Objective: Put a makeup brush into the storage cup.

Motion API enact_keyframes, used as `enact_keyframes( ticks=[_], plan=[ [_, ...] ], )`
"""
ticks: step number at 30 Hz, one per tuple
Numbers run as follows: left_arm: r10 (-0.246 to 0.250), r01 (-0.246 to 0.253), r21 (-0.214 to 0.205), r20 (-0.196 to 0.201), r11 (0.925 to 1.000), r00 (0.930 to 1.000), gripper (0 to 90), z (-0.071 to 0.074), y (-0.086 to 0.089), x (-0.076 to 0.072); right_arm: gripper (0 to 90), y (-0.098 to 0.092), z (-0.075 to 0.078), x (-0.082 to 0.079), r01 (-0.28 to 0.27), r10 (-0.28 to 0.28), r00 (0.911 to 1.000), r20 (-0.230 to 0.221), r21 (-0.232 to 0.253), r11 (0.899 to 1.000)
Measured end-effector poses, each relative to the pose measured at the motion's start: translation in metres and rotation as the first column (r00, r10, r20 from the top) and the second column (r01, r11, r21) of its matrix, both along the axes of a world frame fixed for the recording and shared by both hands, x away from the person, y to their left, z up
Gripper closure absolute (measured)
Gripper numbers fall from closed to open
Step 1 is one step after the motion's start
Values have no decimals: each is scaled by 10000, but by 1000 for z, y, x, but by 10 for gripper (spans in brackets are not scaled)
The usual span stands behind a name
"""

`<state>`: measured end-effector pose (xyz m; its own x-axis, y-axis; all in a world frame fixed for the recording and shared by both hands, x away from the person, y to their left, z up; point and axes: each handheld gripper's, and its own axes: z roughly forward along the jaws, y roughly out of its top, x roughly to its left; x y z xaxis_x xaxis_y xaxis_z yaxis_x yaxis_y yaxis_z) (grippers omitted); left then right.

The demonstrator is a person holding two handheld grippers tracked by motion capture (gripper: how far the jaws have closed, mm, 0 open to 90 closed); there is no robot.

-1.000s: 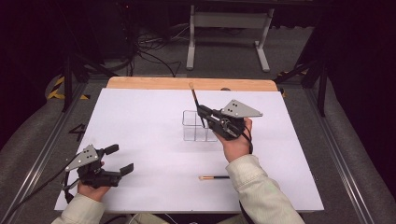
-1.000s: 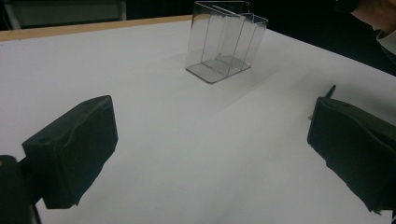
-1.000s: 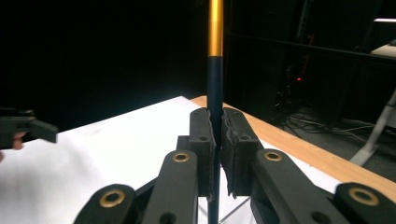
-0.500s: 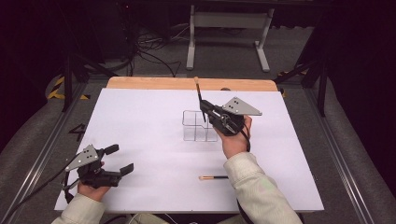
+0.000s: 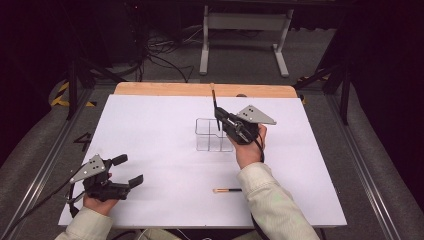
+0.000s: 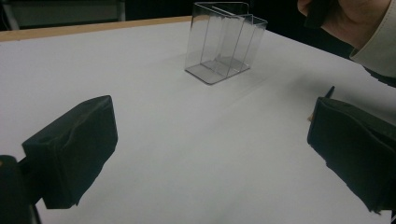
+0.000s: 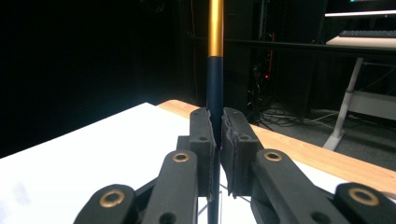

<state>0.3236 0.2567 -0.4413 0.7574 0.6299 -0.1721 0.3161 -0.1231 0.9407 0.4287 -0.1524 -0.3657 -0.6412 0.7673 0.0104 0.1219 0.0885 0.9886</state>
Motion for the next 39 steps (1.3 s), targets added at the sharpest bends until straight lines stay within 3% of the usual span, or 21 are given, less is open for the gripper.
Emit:
enact_keyframes(
  ticks=[23,39],
  plan=[
    [-4,4,-7,4,10000,10000,23,0,0,0,832,2,-25,9,148,-172,9941,-1075,-238,9996],
    [-39,39,-35,-10,10000,10000,23,0,-1,1,828,4,-36,11,191,-279,9796,-1990,-463,9987]
  ],
)
